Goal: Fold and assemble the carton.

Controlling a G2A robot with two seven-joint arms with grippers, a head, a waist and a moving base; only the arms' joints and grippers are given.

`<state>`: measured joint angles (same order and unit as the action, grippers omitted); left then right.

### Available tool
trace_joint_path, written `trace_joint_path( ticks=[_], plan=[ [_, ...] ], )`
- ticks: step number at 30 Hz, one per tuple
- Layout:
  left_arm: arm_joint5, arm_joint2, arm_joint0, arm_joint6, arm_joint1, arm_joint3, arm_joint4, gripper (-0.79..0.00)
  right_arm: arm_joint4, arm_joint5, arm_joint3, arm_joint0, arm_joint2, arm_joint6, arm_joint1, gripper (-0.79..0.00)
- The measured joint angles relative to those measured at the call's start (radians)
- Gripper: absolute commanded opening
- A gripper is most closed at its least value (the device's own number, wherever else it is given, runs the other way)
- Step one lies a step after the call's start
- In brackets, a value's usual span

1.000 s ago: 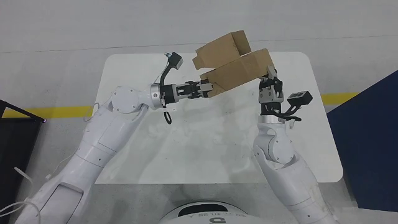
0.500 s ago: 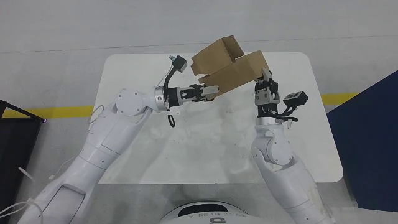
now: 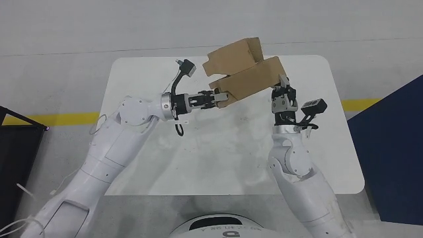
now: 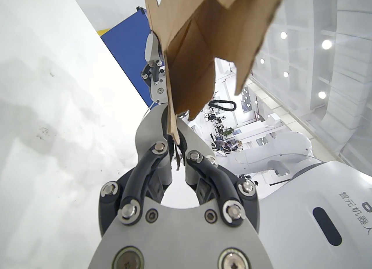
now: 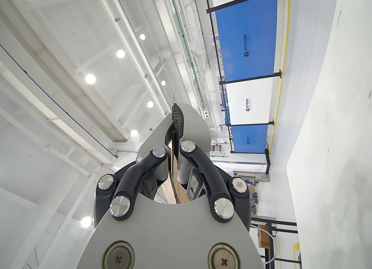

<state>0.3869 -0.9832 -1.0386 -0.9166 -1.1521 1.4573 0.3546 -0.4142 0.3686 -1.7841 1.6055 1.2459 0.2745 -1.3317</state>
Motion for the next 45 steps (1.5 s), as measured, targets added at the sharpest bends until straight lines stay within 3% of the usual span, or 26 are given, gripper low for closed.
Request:
trace_joint_path(
  ticks=[2,4,6,8,9,19,28,32,40,45],
  plan=[
    [-0.003,-0.005,-0.004,-0.002,0.001,0.009,-0.005,-0.785,0.012,0.004,-0.004,0.002,-0.001,-0.013,-0.001,-0.785],
    [0.0,-0.011,-0.009,-0.009,0.003,0.02,-0.001,-0.785,0.03,0.013,-0.009,0.006,-0.002,-0.031,-0.002,-0.511],
    [0.005,-0.018,-0.012,-0.019,0.004,0.025,0.009,-0.785,0.039,0.019,-0.012,0.01,0.0,-0.04,-0.003,-0.36],
    [0.008,-0.029,-0.014,-0.034,0.007,0.029,0.011,-0.785,0.045,0.028,-0.018,0.013,0.006,-0.047,-0.003,-0.086],
    [0.009,-0.033,-0.016,-0.042,0.008,0.03,0.012,-0.785,0.049,0.033,-0.019,0.015,0.01,-0.05,-0.004,-0.009],
    [0.029,-0.075,-0.031,-0.152,0.023,0.051,0.04,-0.785,0.076,0.052,-0.024,0.017,0.083,-0.064,-0.004,0.0],
    [0.069,-0.103,-0.029,-0.311,0.031,0.013,0.172,-0.785,0.263,0.089,-0.078,0.003,0.208,-0.02,0.002,0.0],
    [0.086,-0.106,-0.023,-0.406,0.032,-0.028,0.268,-0.785,0.277,0.106,-0.118,0.004,0.218,-0.146,0.009,0.0],
    [0.028,-0.06,0.003,-0.488,0.02,-0.118,0.43,-0.785,0.088,0.055,-0.142,-0.014,0.205,-0.5,0.024,-0.043],
    [0.018,-0.043,0.013,-0.499,0.015,-0.156,0.441,-0.785,0.082,0.068,-0.129,-0.018,0.215,-0.593,0.029,-0.049]
  ],
)
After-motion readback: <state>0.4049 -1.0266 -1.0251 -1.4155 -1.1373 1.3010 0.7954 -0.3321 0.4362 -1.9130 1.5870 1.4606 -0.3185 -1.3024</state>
